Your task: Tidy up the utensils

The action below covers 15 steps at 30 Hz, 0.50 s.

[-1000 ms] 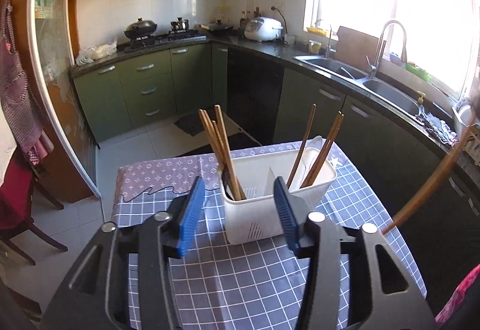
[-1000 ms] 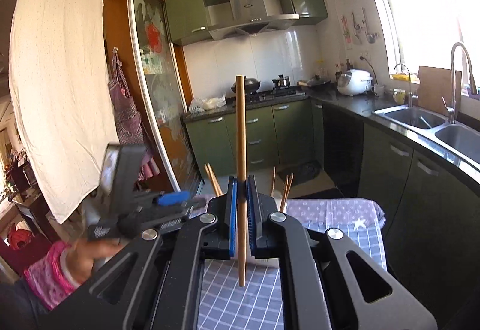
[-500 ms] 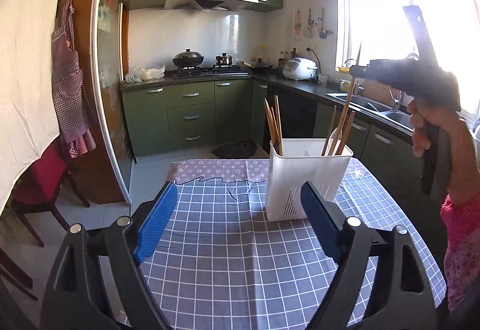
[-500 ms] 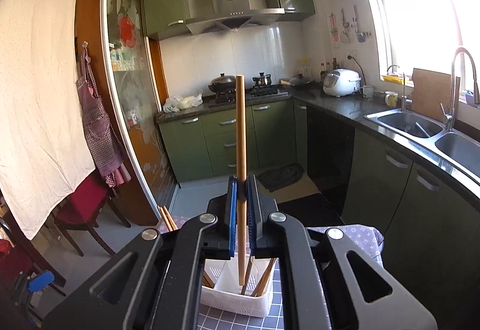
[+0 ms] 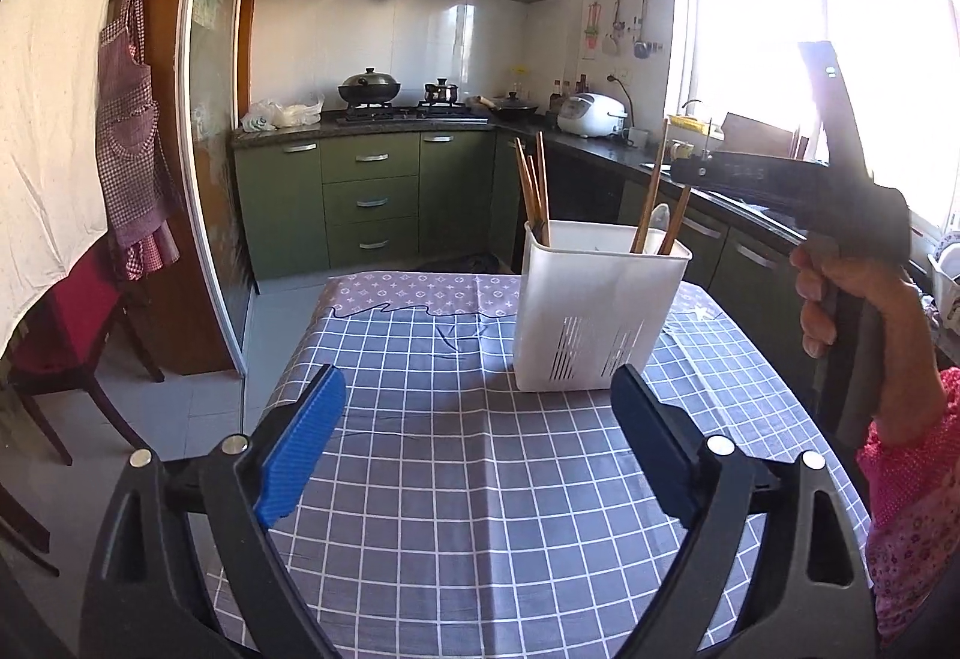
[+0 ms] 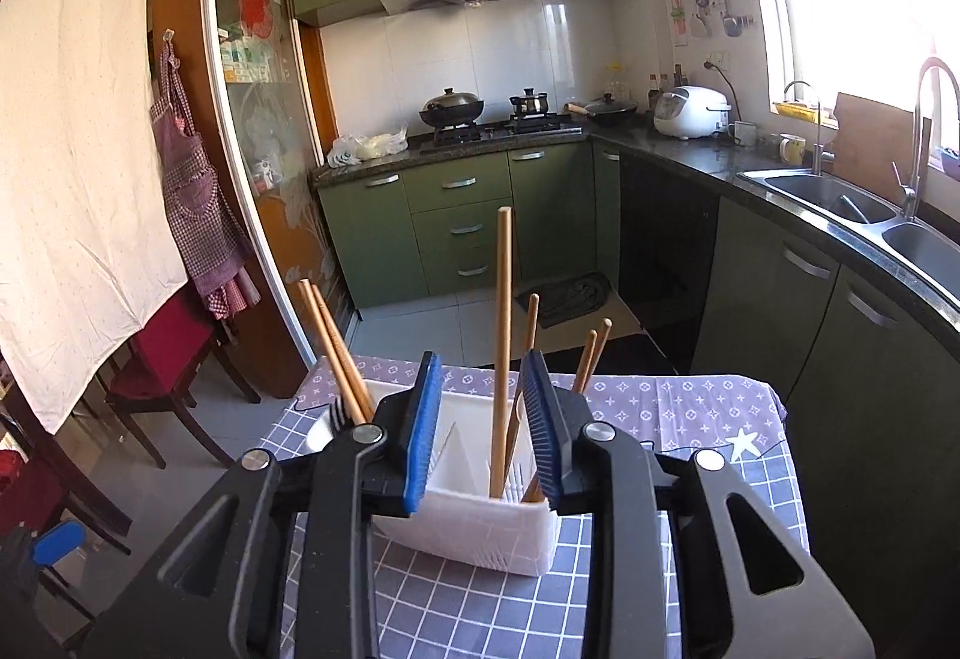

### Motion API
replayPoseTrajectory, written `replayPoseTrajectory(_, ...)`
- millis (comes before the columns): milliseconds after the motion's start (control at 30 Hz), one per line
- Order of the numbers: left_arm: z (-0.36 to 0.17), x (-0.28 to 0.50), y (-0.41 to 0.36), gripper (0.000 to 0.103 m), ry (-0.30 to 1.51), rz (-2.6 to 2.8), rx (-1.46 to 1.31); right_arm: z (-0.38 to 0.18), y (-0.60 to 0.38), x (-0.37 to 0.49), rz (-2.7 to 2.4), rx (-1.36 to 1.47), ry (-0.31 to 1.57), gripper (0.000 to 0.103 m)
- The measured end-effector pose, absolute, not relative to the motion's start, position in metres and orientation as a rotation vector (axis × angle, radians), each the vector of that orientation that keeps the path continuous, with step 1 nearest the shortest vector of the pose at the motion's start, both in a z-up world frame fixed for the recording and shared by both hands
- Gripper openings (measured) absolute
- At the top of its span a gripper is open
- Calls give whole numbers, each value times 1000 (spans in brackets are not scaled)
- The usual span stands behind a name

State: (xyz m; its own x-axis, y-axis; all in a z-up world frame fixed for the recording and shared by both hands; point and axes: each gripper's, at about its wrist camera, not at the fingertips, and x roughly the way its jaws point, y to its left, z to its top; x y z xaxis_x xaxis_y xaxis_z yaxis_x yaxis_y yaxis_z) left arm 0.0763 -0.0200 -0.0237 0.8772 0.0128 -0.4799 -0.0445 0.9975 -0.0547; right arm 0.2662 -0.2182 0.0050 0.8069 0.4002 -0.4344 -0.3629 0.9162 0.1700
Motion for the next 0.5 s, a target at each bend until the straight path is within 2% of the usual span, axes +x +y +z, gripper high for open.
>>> replayPoseTrajectory(100, -26, 71, -23, 88, 501, 21, -62, 1, -237, 216, 415, 92, 442, 54)
replayPoseTrajectory(133, -27, 69, -23, 88, 502, 17, -62, -2, -243, 199, 413, 92, 435, 56)
replayPoseTrajectory(367, -33, 48, -28, 91, 506, 8, -67, -43, -280, 99, 373, 109, 424, 89)
replayPoseTrajectory(500, -32, 30, -33, 93, 495, 20, -47, -49, -290, 58, 354, 106, 400, 98)
